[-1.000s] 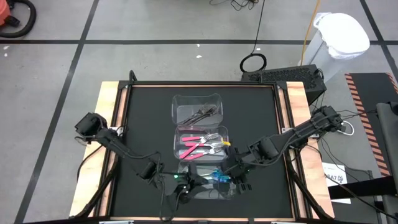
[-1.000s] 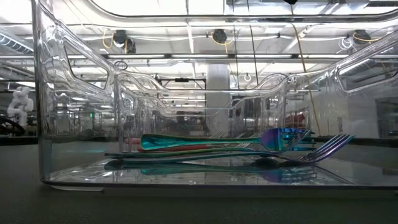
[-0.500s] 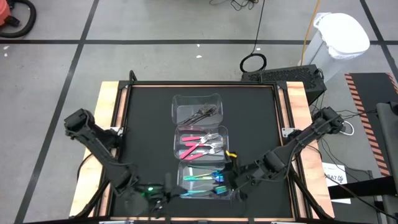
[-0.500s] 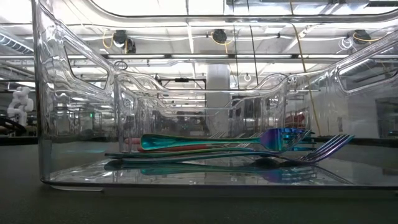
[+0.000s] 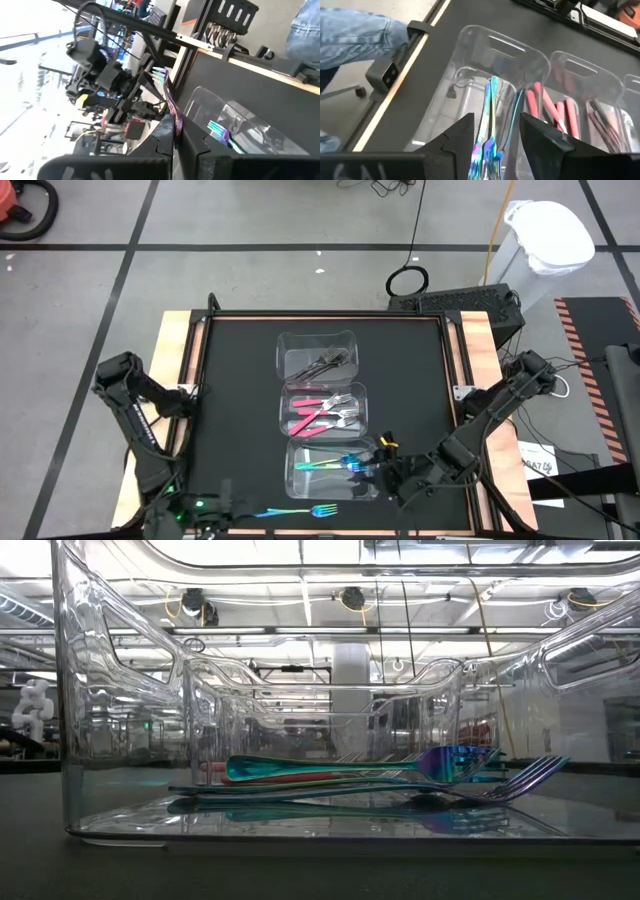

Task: Sort silverware by color (type)
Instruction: Put the blue fork into the bottom transparent bin

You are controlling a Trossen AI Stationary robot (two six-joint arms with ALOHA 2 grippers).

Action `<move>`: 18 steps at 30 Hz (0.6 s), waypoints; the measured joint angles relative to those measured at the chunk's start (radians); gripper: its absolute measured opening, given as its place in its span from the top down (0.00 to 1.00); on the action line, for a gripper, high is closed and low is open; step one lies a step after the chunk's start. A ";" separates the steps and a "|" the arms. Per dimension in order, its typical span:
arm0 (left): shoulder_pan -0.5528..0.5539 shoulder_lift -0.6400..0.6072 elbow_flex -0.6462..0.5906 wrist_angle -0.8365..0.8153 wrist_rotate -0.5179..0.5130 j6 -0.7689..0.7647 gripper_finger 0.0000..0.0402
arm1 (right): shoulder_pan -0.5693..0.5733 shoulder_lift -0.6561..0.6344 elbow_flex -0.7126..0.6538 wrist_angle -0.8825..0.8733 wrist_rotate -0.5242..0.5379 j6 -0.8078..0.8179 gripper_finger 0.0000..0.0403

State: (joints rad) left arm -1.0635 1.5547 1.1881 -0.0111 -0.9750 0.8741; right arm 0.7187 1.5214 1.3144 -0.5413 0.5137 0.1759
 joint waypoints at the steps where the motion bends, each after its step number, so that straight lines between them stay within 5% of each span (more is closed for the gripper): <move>1: -0.011 0.000 0.000 -0.002 -0.020 0.001 0.99 | 0.010 -0.005 0.000 -0.015 0.017 0.000 0.62; 11: -0.066 -0.002 0.000 -0.056 -0.145 -0.043 0.99 | 0.059 -0.091 -0.105 -0.047 0.087 0.047 0.73; 18: -0.062 -0.077 -0.022 -0.247 -0.151 -0.304 0.99 | 0.059 -0.292 -0.326 0.112 0.085 0.040 0.90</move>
State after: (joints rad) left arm -1.1257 1.4777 1.1666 -0.2581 -1.1259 0.5697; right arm 0.7773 1.2292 0.9883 -0.4290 0.5989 0.2155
